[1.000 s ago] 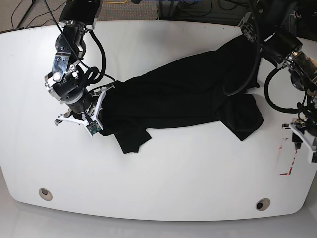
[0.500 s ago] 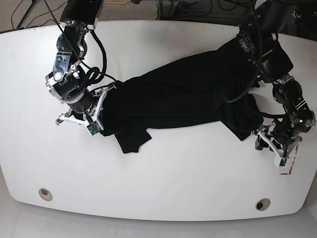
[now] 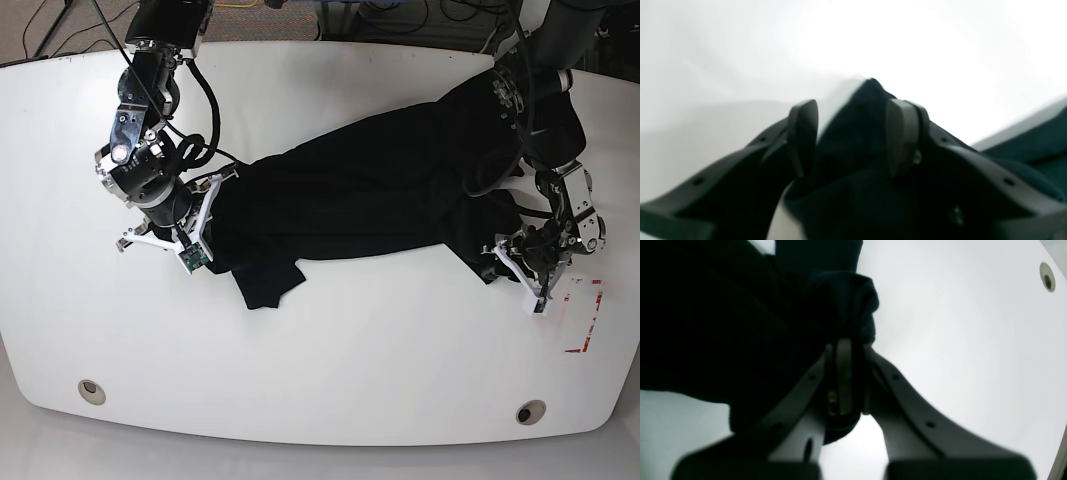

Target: Layout the t-shirt on the table in an organized manner, then fold the t-shirt properly

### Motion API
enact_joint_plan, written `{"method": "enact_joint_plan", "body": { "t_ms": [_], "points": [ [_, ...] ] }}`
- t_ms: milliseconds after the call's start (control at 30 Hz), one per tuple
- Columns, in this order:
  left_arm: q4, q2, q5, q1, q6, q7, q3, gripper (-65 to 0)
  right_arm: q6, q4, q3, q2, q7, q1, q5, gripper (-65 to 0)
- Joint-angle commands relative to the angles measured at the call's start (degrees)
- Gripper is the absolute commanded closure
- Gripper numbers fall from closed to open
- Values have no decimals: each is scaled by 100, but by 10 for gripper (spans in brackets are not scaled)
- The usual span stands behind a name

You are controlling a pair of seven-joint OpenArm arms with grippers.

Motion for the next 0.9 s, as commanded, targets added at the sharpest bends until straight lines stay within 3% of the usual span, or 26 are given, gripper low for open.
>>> {"method": "enact_joint_plan", "body": {
  "t_ms": [0, 767, 867],
  "points": [
    [36, -66, -100, -176, -10, -193, 0, -310, -12, 106, 21, 30, 125, 74, 55, 0],
    [-711, -215, -91, -79, -10, -377, 8, -303, -12, 115, 12, 30, 125, 74, 64, 0],
    [-676, -198, -91, -70, -10, -369, 17, -235, -12, 115, 12, 30, 125, 83, 64, 0]
  ]
}}
